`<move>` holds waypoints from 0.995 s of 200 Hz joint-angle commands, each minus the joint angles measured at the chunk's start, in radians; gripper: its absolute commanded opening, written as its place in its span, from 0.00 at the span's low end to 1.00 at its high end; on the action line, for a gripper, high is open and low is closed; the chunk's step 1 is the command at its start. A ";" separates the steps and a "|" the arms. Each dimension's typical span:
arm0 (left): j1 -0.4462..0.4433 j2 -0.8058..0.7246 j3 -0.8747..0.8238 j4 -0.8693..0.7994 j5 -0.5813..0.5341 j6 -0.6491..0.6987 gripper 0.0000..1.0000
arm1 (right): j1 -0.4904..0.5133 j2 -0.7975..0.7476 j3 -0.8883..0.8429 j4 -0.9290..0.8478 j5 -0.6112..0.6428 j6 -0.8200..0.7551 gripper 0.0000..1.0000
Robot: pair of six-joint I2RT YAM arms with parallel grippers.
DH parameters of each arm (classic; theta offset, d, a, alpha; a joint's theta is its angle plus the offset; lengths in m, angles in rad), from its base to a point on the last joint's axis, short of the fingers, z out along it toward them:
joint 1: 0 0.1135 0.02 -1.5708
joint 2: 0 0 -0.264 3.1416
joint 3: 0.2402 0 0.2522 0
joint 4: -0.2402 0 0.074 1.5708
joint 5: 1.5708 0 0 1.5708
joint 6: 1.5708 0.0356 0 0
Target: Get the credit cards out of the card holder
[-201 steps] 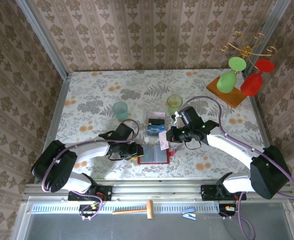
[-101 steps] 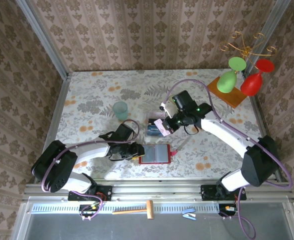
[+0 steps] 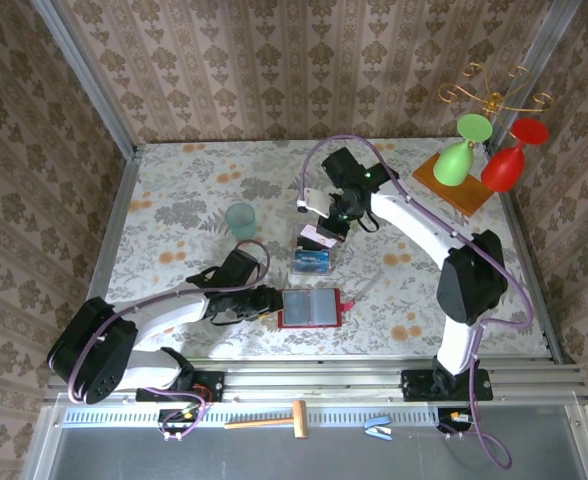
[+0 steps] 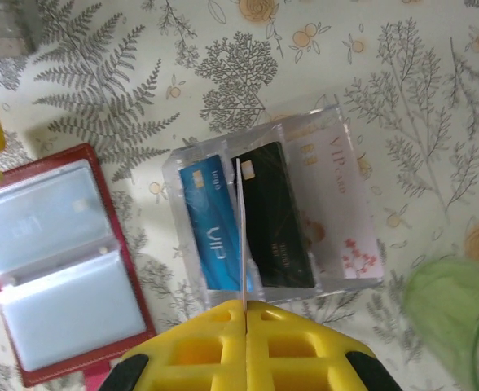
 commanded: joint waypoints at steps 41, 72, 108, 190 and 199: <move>0.028 -0.061 -0.039 -0.051 -0.023 -0.023 0.39 | -0.031 0.181 0.259 -0.205 0.023 -0.172 0.00; 0.032 -0.076 -0.055 -0.051 -0.025 -0.032 0.39 | -0.037 0.258 0.360 -0.245 0.017 -0.196 0.00; 0.036 -0.084 -0.061 -0.051 -0.027 -0.037 0.39 | -0.041 0.330 0.440 -0.270 0.008 -0.211 0.00; 0.048 -0.095 -0.079 -0.047 -0.025 -0.041 0.39 | -0.042 0.459 0.526 -0.323 -0.005 -0.219 0.00; 0.050 -0.096 -0.081 -0.047 -0.024 -0.041 0.39 | -0.040 0.467 0.527 -0.328 -0.006 -0.218 0.00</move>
